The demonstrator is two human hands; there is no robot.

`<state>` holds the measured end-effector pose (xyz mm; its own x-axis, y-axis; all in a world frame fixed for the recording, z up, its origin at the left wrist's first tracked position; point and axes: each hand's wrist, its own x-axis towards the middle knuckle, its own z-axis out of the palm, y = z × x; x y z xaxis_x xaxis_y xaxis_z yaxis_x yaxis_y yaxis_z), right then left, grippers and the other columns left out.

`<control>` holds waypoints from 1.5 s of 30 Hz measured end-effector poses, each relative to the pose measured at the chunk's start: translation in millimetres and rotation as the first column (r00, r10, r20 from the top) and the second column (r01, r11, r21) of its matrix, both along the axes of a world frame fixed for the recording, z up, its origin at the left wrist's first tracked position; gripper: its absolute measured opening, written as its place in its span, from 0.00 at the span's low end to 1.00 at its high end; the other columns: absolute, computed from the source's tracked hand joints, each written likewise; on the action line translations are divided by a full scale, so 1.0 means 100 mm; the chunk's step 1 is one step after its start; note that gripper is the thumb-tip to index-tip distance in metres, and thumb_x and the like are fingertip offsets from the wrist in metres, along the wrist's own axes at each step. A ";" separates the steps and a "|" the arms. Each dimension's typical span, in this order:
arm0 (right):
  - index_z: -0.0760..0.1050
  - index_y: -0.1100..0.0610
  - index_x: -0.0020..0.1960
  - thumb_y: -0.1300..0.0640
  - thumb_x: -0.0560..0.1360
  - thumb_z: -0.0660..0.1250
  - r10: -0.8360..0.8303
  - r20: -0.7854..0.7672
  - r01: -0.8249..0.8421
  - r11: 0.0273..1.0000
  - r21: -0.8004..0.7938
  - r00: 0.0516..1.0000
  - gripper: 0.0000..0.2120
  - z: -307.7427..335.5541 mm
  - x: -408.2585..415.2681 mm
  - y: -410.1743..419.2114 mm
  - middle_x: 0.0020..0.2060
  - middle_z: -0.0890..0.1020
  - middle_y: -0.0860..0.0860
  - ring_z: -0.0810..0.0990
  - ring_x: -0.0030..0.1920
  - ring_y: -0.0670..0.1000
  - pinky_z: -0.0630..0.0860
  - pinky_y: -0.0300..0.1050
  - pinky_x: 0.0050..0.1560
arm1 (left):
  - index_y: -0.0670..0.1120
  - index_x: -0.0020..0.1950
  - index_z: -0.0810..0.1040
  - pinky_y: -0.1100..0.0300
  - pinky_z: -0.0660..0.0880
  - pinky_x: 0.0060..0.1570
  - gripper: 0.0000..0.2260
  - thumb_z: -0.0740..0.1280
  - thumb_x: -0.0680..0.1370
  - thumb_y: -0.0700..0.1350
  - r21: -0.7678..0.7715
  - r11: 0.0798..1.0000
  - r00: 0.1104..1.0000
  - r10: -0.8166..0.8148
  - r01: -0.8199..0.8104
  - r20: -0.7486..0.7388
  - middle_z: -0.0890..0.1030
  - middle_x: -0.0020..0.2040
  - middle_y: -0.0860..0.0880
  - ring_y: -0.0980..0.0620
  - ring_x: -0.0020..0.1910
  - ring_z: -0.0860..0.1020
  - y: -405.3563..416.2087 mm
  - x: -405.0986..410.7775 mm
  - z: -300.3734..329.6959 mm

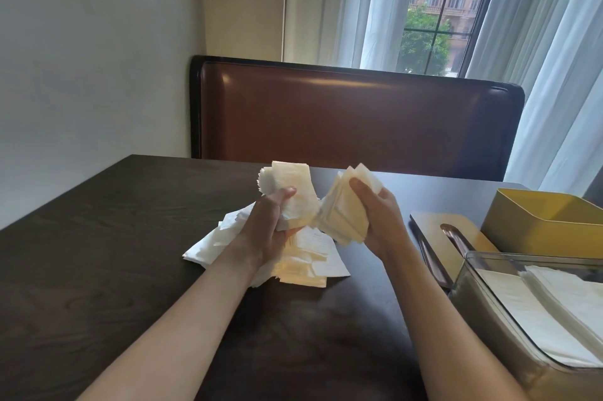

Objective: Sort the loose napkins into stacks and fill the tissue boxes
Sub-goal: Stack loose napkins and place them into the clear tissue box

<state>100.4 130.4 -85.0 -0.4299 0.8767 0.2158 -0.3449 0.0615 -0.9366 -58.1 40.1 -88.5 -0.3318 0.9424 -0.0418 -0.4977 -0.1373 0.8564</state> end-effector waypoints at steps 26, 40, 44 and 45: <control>0.75 0.59 0.39 0.53 0.78 0.69 -0.169 0.219 0.096 0.947 0.306 0.961 0.12 0.02 -0.11 -0.04 0.34 0.78 0.51 0.79 0.37 0.46 0.75 0.38 0.36 | 0.48 0.62 0.80 0.49 0.79 0.49 0.23 0.55 0.82 0.61 -0.041 0.954 0.955 -0.297 0.297 -0.001 0.85 0.52 0.44 0.47 0.48 0.84 -0.01 0.20 -0.10; 0.79 0.59 0.43 0.60 0.76 0.70 -0.259 0.145 0.220 0.946 0.238 0.955 0.04 0.02 -0.06 0.00 0.37 0.78 0.52 0.75 0.38 0.48 0.73 0.43 0.39 | 0.44 0.66 0.78 0.49 0.78 0.59 0.17 0.59 0.84 0.52 -0.001 0.979 0.977 -0.206 0.206 -0.052 0.83 0.61 0.42 0.46 0.60 0.82 0.05 0.20 -0.15; 0.79 0.60 0.48 0.62 0.77 0.69 -0.203 0.060 0.191 0.967 0.171 0.977 0.02 0.04 -0.05 -0.02 0.36 0.81 0.48 0.80 0.38 0.45 0.78 0.41 0.38 | 0.43 0.63 0.79 0.50 0.80 0.53 0.16 0.59 0.84 0.52 -0.002 0.992 0.991 -0.127 0.127 -0.050 0.83 0.59 0.41 0.46 0.55 0.83 0.07 0.20 -0.14; 0.79 0.60 0.48 0.62 0.77 0.68 -0.168 0.038 0.161 0.976 0.149 0.985 0.02 0.05 -0.05 -0.03 0.35 0.81 0.47 0.81 0.38 0.46 0.79 0.40 0.39 | 0.43 0.63 0.79 0.50 0.80 0.52 0.16 0.59 0.85 0.52 0.001 0.992 0.990 -0.128 0.128 -0.052 0.84 0.58 0.41 0.47 0.54 0.84 0.06 0.20 -0.14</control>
